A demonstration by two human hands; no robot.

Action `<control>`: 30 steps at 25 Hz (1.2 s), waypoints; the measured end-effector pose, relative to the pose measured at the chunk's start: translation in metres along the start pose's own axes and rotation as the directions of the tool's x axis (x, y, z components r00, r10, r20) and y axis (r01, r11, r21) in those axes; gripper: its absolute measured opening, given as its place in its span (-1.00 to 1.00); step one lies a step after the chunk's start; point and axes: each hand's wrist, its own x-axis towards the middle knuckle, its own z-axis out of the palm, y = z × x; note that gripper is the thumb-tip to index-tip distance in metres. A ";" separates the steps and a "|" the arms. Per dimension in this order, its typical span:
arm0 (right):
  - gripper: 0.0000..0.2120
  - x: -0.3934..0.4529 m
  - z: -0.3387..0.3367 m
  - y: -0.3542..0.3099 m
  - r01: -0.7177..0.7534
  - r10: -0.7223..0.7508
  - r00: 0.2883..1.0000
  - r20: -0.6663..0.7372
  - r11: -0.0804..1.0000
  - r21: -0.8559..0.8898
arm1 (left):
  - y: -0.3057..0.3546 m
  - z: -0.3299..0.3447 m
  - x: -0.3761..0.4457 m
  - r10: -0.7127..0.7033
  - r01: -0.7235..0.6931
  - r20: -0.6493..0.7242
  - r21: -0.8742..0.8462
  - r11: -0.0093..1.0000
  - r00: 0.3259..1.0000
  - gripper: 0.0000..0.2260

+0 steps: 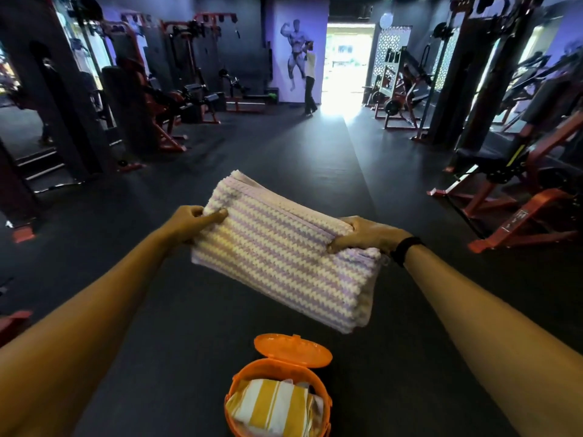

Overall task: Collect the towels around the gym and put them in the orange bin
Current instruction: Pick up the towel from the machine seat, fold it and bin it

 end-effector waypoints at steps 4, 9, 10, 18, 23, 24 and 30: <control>-0.66 0.033 0.018 0.015 0.008 0.007 0.996 0.086 0.985 -0.171 | -0.048 0.007 0.007 -0.018 0.015 0.024 0.097 0.995 1.000 -0.65; -0.57 0.084 0.071 0.088 -0.190 0.282 0.951 0.123 0.852 -0.488 | -0.127 0.023 0.035 -0.151 0.110 0.182 0.219 0.969 0.972 -0.68; -0.51 0.094 0.086 0.104 -0.241 0.350 0.931 0.106 0.805 -0.543 | -0.147 0.028 0.043 -0.177 0.126 0.216 0.232 0.964 0.960 -0.69; -0.62 0.174 0.187 0.225 -0.382 0.530 0.791 0.305 0.818 -0.430 | -0.279 0.073 0.138 -0.356 0.173 0.426 0.412 0.895 0.832 -0.71; -0.40 0.223 0.237 0.309 -0.547 0.656 0.754 0.033 0.655 -0.521 | -0.369 0.128 0.181 -0.368 0.096 0.444 0.525 0.846 0.817 -0.75; -0.43 0.224 0.258 0.324 -0.580 0.657 0.752 -0.043 0.630 -0.517 | -0.393 0.144 0.182 -0.363 0.058 0.466 0.548 0.834 0.807 -0.75; -0.17 0.203 0.402 0.428 -0.436 0.584 0.797 0.156 0.734 -0.521 | -0.525 0.268 0.141 -0.418 -0.157 0.649 0.639 0.753 0.636 -0.07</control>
